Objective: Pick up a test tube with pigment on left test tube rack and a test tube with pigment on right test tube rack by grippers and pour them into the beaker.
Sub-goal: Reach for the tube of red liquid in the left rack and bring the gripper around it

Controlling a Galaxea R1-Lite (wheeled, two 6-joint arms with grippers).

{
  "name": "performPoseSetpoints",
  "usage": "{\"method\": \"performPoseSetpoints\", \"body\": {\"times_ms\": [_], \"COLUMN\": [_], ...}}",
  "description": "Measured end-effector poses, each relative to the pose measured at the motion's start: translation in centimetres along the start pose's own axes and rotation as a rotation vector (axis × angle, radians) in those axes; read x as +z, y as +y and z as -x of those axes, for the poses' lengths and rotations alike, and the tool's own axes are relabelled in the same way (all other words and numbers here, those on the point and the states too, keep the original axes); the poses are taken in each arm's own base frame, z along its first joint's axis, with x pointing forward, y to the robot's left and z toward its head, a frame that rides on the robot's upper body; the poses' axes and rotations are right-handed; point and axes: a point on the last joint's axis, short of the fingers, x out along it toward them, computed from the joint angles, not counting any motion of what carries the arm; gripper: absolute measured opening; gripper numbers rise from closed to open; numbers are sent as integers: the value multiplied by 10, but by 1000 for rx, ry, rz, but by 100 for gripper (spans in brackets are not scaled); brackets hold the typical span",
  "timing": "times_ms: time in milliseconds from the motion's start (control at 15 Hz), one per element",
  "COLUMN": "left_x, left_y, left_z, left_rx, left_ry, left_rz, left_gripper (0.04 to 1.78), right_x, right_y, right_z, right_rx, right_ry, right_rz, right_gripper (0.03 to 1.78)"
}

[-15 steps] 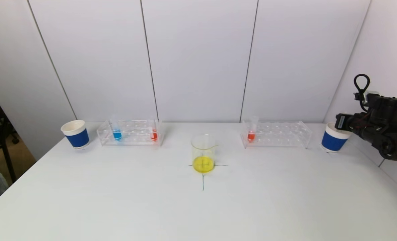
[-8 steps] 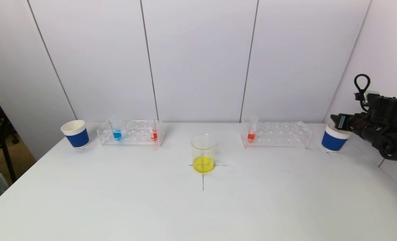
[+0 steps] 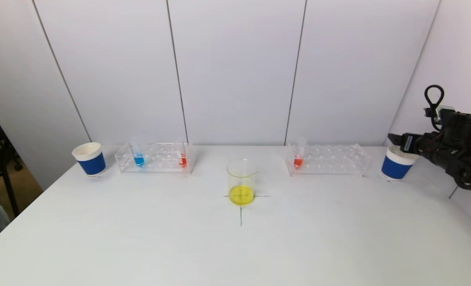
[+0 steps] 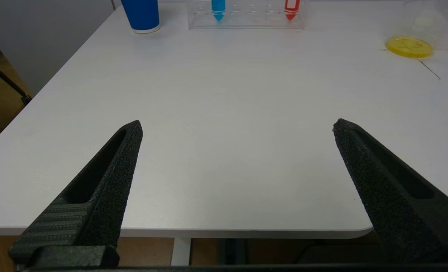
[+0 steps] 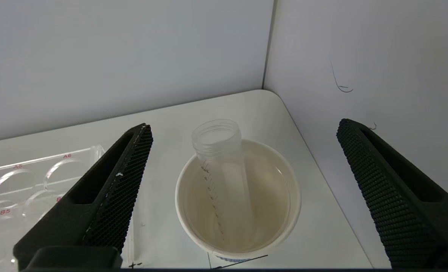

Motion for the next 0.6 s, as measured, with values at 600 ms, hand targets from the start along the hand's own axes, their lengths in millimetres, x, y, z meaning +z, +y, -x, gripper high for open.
{"method": "performPoseSetpoints", "body": {"times_ms": [600], "left_x": [0], "left_y": [0], "left_z": [0], "left_rx": [0], "left_ry": [-1], "left_rz": [0], "left_gripper": [176], "right_x": [49], "right_y": [17], "right_z": [106], "right_rx": [89], "right_ry": [-114], "right_rz": [-11], "right_gripper": [177]}}
